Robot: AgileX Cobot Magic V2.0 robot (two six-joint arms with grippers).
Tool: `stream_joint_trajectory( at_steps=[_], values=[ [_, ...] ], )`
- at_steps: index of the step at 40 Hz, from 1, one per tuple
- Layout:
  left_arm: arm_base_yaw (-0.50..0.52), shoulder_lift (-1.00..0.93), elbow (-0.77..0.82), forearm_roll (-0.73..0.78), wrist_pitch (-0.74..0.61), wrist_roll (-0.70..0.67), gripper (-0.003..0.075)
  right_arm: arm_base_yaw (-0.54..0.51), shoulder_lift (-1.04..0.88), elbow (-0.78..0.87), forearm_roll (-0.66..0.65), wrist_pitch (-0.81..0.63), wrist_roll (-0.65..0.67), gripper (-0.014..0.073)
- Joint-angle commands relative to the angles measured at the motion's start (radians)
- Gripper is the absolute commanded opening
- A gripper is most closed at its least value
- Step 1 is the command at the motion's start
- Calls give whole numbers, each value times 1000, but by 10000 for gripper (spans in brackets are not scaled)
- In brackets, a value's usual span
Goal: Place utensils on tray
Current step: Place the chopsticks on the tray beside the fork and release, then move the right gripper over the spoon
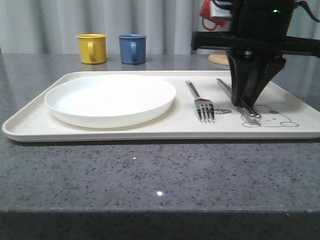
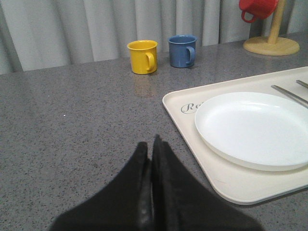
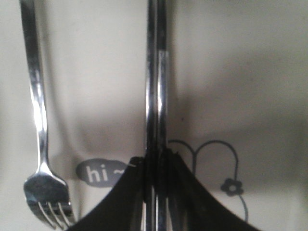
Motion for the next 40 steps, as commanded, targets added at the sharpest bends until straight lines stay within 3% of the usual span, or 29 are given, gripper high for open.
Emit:
stream_joint_trajectory(
  at_steps=[1, 9, 17, 22, 32, 40],
  values=[
    [1, 11, -28, -11, -81, -5, -18, -1, -34, -31, -4, -28, 4, 17],
    [1, 11, -28, -11, -81, -5, -18, -1, -32, -31, -2, -27, 5, 36],
    [1, 11, -28, -11, -81, -5, -18, -1, -33, -42, 13, -4, 7, 246],
    [1, 11, -28, -11, -81, -5, -18, -2, -34, -106, -18, 71, 7, 323],
    [1, 11, -28, -11, -81, -5, -18, -26, -46, -237, -187, 204, -22, 332],
    [1, 11, -28, -11, -81, -5, -18, -169, -106, -213, -187, 205, -161, 332]
  ],
)
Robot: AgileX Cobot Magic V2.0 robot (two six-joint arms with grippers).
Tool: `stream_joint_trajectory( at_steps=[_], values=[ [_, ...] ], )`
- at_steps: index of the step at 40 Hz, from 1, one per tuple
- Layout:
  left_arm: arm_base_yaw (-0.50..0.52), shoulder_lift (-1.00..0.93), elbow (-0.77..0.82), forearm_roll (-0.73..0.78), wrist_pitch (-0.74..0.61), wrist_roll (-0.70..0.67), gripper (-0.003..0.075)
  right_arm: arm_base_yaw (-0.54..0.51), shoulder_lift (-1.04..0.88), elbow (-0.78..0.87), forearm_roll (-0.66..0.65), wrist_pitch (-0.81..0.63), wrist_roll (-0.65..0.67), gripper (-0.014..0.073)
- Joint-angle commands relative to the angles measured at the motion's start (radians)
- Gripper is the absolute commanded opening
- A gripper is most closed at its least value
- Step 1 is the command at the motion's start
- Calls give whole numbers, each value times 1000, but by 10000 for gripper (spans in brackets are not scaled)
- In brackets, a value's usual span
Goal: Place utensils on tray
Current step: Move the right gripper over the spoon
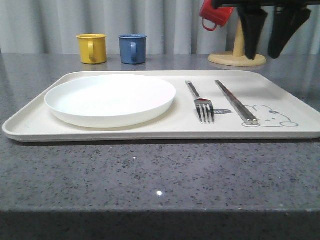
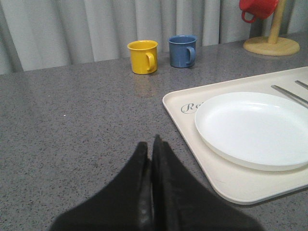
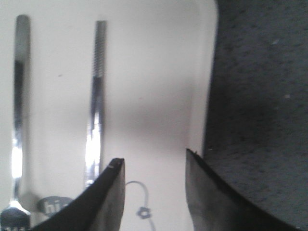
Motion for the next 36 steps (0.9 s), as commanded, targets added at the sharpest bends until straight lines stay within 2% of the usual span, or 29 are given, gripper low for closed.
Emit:
stream_joint_trajectory(
  at_steps=[1, 12, 17, 20, 29, 36],
  values=[
    [1, 11, -28, -11, -81, -5, -18, -82, -90, -3, -34, 112, -76, 332],
    [1, 11, -28, -11, -81, -5, -18, -413, -151, 85, -26, 105, -284, 335],
    [1, 11, -28, -11, -81, -5, -18, -529, -131, 96, 34, 49, -326, 435],
    [1, 11, -28, -11, -81, -5, -18, -567, -114, 96, 63, 26, -337, 478],
    [1, 11, -28, -11, -81, -5, -18, -583, -56, 96, 52, -64, -403, 463],
    [1, 11, -28, -11, -81, -5, -18, -579, -8, 96, 43, -75, -413, 463]
  ],
)
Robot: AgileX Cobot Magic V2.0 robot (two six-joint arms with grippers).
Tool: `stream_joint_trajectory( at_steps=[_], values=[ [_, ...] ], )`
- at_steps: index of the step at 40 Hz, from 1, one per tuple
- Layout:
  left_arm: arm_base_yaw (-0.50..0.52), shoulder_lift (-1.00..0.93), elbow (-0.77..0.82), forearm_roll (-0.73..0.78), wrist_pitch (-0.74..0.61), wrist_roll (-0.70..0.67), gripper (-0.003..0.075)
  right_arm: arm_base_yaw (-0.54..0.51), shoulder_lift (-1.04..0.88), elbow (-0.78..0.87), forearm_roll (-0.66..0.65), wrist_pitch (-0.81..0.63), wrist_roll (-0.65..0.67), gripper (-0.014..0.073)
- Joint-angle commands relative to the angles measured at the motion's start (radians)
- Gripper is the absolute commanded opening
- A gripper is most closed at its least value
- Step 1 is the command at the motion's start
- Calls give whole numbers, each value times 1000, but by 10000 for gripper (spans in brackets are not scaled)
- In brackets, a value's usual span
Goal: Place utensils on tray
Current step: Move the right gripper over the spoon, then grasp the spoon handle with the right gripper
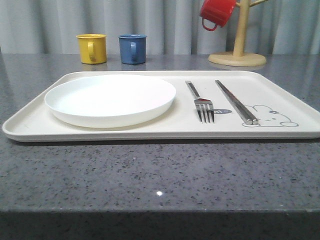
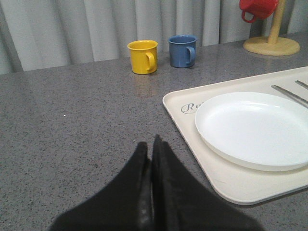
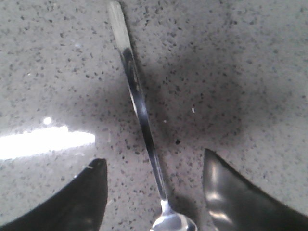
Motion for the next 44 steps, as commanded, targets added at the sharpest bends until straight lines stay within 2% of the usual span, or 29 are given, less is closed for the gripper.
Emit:
stream_joint_trajectory(
  at_steps=[1, 16, 22, 25, 31, 33, 40, 44],
  values=[
    [1, 11, -28, -11, -81, -5, -18, -2, -16, -21, -21, -30, -18, 463],
    [1, 11, -28, -11, -81, -5, -18, -2, 56, -21, -8, -19, -18, 454],
    [1, 11, -28, -11, -81, -5, -18, -2, 57, -21, 5, -16, -18, 302],
    [1, 11, -28, -11, -81, -5, -18, -2, 57, -21, 7, -11, -18, 209],
    [1, 11, -28, -11, -81, -5, -18, -2, 47, -29, 24, 17, -18, -28],
    [1, 11, -28, -11, -81, -5, -18, -2, 40, -34, 33, 25, -17, -68],
    [1, 11, -28, -11, -82, -5, -18, 17, -26, -35, 74, 55, 27, -57],
    [1, 11, -28, -11, -82, -5, -18, 78, -84, -35, 58, 85, 88, -57]
  ],
)
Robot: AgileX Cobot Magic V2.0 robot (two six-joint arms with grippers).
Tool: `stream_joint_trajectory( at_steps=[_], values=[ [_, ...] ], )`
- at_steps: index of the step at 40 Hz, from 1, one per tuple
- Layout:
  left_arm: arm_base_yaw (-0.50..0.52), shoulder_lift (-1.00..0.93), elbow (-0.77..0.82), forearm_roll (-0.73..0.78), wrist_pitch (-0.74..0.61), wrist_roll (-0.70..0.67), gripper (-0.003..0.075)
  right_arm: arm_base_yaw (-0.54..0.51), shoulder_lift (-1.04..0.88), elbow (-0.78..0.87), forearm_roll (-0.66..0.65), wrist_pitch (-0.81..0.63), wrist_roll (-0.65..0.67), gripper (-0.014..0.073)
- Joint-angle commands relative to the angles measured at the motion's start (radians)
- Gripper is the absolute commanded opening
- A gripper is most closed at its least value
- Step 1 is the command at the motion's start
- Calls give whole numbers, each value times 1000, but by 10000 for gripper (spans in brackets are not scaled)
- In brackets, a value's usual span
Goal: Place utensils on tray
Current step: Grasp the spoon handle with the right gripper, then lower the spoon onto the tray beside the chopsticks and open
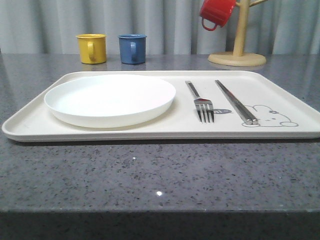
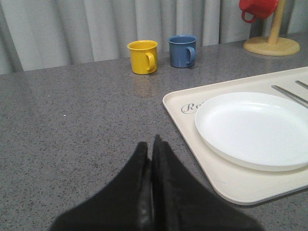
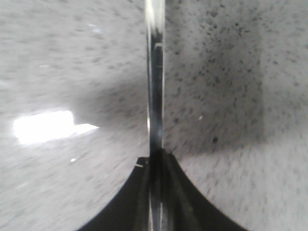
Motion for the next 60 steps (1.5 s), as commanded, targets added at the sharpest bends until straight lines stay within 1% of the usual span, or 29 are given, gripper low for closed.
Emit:
stream_joint_trajectory(
  at_steps=[1, 4, 10, 18, 23, 32, 42, 52, 56, 60],
  values=[
    [1, 11, -28, -11, -82, -5, -18, 53, -105, -31, -10, 52, 51, -57],
    [1, 11, -28, -11, -82, -5, -18, 131, -146, -31, -34, 87, 114, -57],
    [1, 11, -28, -11, -82, -5, -18, 277, -174, -32, -36, 112, 192, -57],
    [1, 11, -28, -11, -82, -5, -18, 449, -144, -32, -36, 66, 280, -57],
    [1, 11, -28, -11, -82, -5, -18, 506, -114, -32, -33, 13, 311, -57],
    [1, 11, -28, -11, -82, -5, -18, 512, -44, -32, 27, -9, 317, -57],
    [1, 11, -28, -11, -82, -5, -18, 512, -3, -33, 23, -75, 321, -57],
    [1, 11, -28, -11, -82, -5, -18, 509, 30, -33, 21, -75, 321, -55],
    [1, 11, -28, -11, -82, -5, -18, 509, 37, -33, 21, -73, 321, 1],
    [1, 11, -28, -11, -82, -5, -18, 508, 37, -43, 18, -74, 335, 140]
  ],
)
